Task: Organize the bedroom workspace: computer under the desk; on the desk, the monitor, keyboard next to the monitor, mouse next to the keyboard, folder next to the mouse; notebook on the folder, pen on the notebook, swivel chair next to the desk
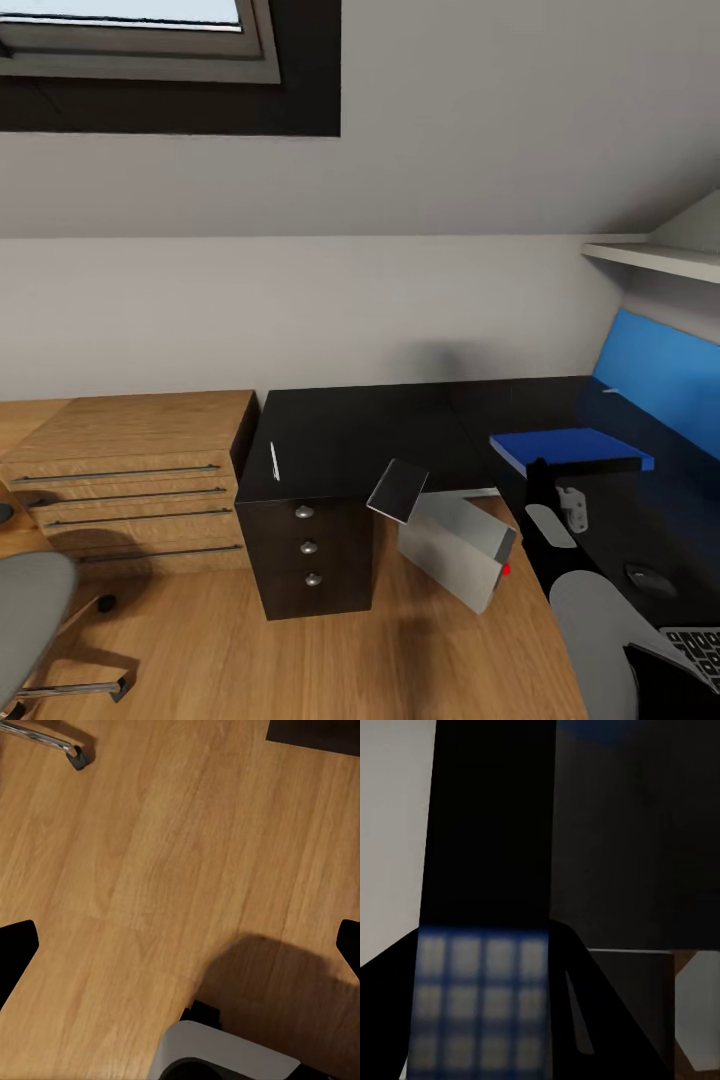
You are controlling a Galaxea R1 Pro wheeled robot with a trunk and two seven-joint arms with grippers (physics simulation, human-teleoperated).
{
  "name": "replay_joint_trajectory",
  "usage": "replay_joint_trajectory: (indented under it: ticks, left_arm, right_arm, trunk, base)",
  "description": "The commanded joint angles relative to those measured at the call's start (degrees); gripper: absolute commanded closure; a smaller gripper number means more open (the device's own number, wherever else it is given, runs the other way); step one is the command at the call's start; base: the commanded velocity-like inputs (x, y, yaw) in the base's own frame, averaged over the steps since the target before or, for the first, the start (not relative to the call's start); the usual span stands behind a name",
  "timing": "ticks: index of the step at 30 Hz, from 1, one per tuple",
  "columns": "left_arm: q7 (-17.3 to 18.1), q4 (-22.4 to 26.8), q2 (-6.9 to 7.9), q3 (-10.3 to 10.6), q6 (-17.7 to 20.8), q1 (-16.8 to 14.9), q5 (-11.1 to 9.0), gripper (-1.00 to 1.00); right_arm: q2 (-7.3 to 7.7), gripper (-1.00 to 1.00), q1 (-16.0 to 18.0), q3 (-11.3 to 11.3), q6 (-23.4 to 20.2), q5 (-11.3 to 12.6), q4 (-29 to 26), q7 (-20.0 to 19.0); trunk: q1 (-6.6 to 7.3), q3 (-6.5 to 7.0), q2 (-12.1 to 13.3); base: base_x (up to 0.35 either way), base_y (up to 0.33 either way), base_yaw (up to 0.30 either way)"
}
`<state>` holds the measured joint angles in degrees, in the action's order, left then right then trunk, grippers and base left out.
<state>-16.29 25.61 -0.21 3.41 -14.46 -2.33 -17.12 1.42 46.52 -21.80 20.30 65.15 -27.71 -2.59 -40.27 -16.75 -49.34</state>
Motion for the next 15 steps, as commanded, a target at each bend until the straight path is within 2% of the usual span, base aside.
replay_joint_trajectory:
  ticks: [1,11,15]
  left_arm:
    - [-0.38,-0.01,0.03,0.37,-0.22,-0.04,-0.37,-1.00]
    - [-0.33,-0.03,0.10,0.21,-0.22,-0.02,-0.45,-1.00]
    - [-0.30,-0.09,0.12,0.23,-0.26,-0.04,-0.46,-1.00]
  right_arm:
    - [-0.02,1.00,0.03,0.00,0.17,0.59,0.02,-0.28]
    - [-0.13,1.00,-0.02,0.00,0.39,0.55,0.02,-0.31]
    - [-0.10,1.00,-0.02,0.00,0.42,0.43,0.02,-0.31]
  trunk:
    - [-0.01,-0.07,-0.05]
    - [-0.01,-0.07,-0.05]
    - [-0.01,-0.07,-0.05]
  base:
    - [0.000,0.000,0.000]
    - [0.001,0.000,0.000]
    - [0.304,-0.003,0.000]
